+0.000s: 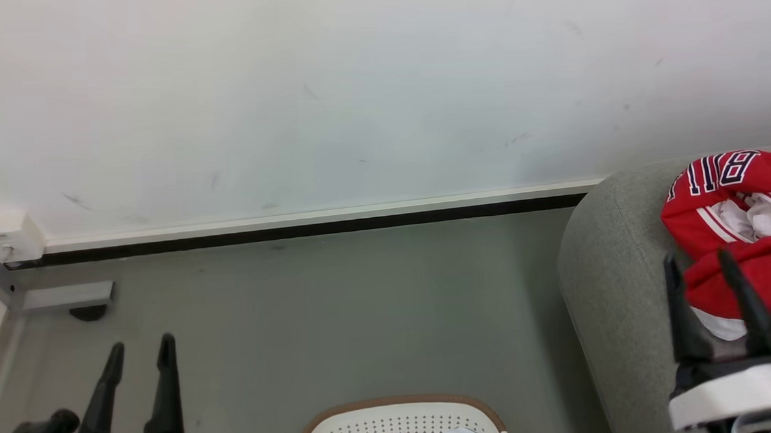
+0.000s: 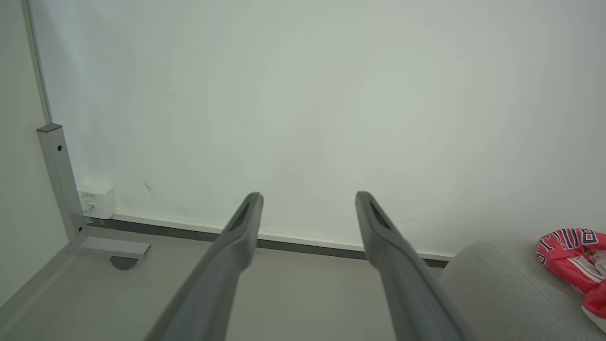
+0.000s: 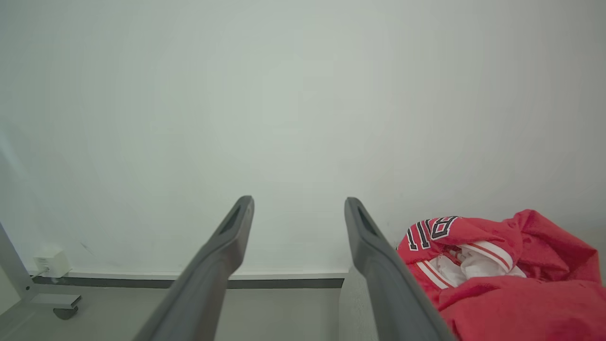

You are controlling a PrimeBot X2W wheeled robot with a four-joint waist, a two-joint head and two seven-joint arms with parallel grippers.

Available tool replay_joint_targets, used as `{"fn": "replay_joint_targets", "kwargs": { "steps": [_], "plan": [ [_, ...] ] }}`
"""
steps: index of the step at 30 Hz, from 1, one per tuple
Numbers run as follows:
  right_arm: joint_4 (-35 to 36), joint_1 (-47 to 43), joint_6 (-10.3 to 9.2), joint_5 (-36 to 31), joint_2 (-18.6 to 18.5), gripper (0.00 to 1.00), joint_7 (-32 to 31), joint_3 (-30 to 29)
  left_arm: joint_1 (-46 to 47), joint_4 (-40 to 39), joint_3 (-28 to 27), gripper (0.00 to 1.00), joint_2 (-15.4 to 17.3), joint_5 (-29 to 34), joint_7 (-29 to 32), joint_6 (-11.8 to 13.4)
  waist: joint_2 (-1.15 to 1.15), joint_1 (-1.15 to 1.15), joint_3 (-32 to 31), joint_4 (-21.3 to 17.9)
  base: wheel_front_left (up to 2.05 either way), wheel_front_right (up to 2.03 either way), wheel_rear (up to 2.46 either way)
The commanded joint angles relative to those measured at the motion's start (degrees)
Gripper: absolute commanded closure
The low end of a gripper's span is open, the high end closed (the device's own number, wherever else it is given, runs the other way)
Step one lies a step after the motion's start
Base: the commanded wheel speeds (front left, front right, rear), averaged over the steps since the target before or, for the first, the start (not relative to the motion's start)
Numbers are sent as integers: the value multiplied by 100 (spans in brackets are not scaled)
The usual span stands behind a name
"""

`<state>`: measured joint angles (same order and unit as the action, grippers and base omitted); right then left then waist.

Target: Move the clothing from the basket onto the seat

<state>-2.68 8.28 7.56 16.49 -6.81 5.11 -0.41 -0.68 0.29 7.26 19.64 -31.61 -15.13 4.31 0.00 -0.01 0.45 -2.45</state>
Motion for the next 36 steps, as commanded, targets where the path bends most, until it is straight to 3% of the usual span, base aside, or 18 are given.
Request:
{"fn": "replay_joint_targets", "kwargs": {
  "steps": [1, 4, 14, 36],
  "plan": [
    [-156, -228, -15, -82, 100, 0, 291, 143, -172, 70, -110, 0, -107, 175, -2, -97, 0, 1, 4, -18, 0, 0, 0],
    [-407, -394, -15, -138, 224, 0, 634, 192, -276, 150, -234, 0, -301, 274, -2, -263, 0, 1, 0, -25, 0, 0, 0],
    [-779, -346, -15, -246, 394, 0, 946, 288, -321, 286, -510, 0, -573, 579, -2, -574, 0, 1, -33, -37, 0, 0, 0],
    [-996, -135, -15, -136, 398, 0, 1006, 524, -209, 575, -804, 0, -906, 1002, -3, -878, 0, 1, -32, 23, 0, 0, 0]
  ]
}}
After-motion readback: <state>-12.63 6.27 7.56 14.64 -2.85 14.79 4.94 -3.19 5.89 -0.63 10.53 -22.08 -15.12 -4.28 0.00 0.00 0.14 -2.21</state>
